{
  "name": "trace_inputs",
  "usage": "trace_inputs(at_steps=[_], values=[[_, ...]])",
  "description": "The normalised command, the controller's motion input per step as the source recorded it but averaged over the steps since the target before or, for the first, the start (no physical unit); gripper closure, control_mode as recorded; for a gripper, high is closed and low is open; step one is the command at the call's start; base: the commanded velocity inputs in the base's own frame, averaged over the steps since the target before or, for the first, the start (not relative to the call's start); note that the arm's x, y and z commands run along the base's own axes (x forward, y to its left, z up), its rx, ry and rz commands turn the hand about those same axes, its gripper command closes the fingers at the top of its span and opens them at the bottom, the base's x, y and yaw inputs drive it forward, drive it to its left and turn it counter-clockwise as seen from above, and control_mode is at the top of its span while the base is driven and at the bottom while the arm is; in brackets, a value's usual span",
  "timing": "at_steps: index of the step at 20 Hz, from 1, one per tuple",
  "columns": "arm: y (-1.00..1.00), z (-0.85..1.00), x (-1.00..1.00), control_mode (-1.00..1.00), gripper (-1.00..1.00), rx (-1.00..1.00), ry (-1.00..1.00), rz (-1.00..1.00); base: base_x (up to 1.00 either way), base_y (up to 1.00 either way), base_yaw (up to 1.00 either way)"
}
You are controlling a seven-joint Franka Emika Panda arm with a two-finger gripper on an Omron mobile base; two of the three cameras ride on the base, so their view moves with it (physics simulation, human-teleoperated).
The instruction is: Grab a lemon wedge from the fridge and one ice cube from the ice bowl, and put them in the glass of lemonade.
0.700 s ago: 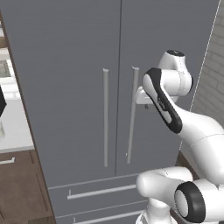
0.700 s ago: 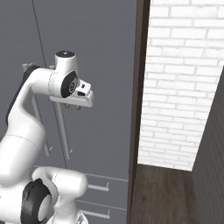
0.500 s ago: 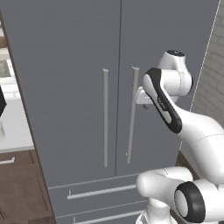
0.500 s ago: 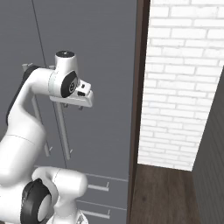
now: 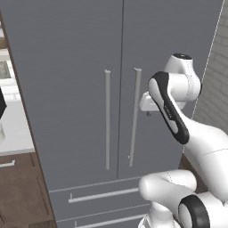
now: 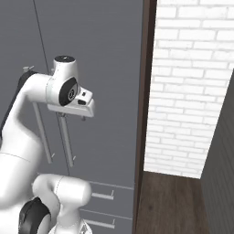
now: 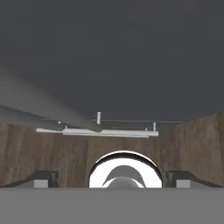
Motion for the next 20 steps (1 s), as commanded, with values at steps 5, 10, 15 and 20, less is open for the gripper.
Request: trace_inputs(at_steps=[5,10,15,20], values=[[0.16,-0.39,-0.69,-1.00,-1.00,0.00,0.00,0.00,0.00,0.00,0.00],[0.00,-0.09,-0.40,-1.00,-1.00,0.00,0.00,0.00,0.00,0.00,0.00],[0.00,-0.14,-0.30,-1.00,-1.00,0.00,0.00,0.00,0.00,0.00,0.00],[0.00,-0.16,-0.16,-1.00,-1.00,0.00,0.00,0.00,0.00,0.00,0.00]])
